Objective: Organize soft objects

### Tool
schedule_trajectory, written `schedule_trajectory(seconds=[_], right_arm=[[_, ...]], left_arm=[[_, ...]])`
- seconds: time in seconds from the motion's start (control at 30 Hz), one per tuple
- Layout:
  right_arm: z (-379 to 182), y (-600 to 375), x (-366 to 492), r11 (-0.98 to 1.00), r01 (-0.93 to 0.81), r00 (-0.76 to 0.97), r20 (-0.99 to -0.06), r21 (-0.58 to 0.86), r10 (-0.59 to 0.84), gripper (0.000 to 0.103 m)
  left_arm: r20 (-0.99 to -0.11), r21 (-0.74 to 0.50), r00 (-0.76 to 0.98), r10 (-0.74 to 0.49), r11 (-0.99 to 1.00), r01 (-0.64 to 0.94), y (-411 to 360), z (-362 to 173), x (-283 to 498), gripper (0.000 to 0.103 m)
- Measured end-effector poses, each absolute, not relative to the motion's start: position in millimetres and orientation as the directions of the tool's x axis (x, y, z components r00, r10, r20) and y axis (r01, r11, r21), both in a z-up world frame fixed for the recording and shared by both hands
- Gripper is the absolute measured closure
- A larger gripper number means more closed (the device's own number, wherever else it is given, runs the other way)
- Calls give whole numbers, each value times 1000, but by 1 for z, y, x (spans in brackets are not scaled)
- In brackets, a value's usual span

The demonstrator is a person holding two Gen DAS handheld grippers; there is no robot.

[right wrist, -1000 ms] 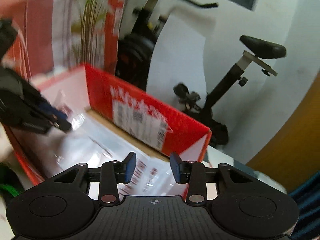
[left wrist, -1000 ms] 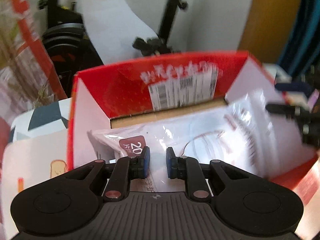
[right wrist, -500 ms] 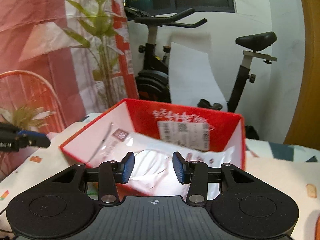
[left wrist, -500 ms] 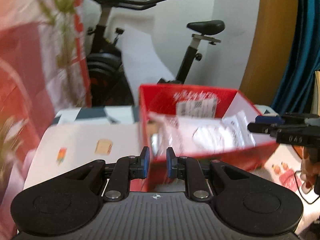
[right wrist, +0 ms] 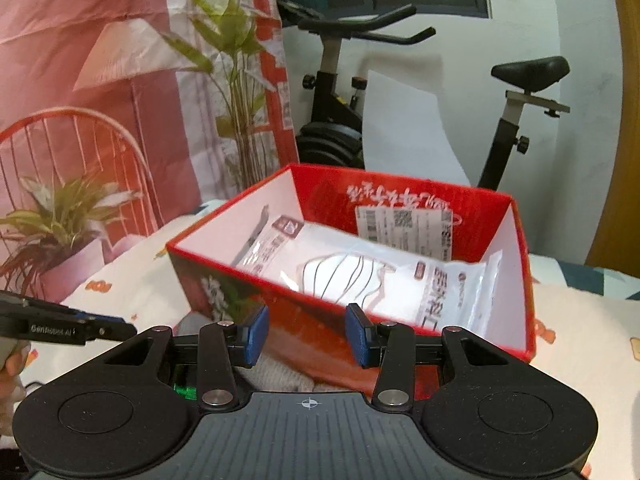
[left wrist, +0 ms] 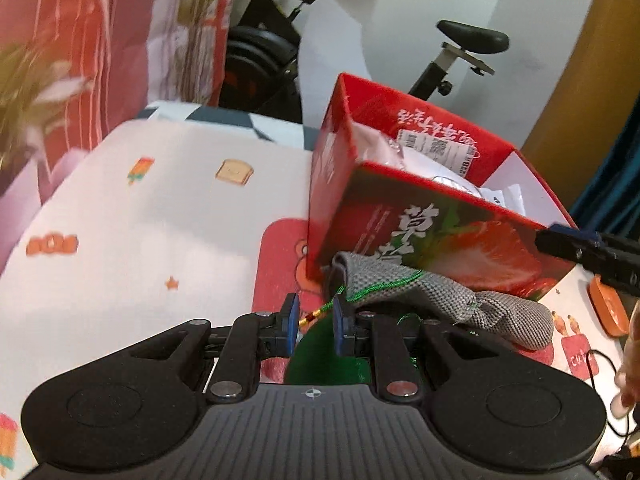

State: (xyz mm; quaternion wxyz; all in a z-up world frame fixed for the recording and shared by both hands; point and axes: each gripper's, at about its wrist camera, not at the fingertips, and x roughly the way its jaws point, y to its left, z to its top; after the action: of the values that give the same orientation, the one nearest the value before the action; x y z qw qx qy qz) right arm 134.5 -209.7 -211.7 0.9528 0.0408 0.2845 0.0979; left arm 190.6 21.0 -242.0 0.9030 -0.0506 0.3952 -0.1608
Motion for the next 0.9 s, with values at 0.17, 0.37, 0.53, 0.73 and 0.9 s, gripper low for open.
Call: schedule_trajectory(seconds=[0.17,0.37,0.53,0.73,0.9], right_arm=[[-227,-202,136,973,-175,785,-576,148,228,62],[-245,-188,135,964,-218,736,-623,152,265,52],[-253,-178,134,955,-256,703,-649,152,292,51],[-256,-168,133,939,-306,677,-658,157,331,50],[-260,-164,133,929,-328,655,-668,169,353,49]], left_arm=[[-708,-263,621,-336,942,210,31,-252,195,84],[-697,-364,589,-408,910,200,33,-262,194,84],[-672,-444,547,-499,863,241,19,-263,194,84],[-660,-468,511,-551,833,294,-7,-264,195,84],[-650,-525,466,-600,798,295,-21,-268,198,84]])
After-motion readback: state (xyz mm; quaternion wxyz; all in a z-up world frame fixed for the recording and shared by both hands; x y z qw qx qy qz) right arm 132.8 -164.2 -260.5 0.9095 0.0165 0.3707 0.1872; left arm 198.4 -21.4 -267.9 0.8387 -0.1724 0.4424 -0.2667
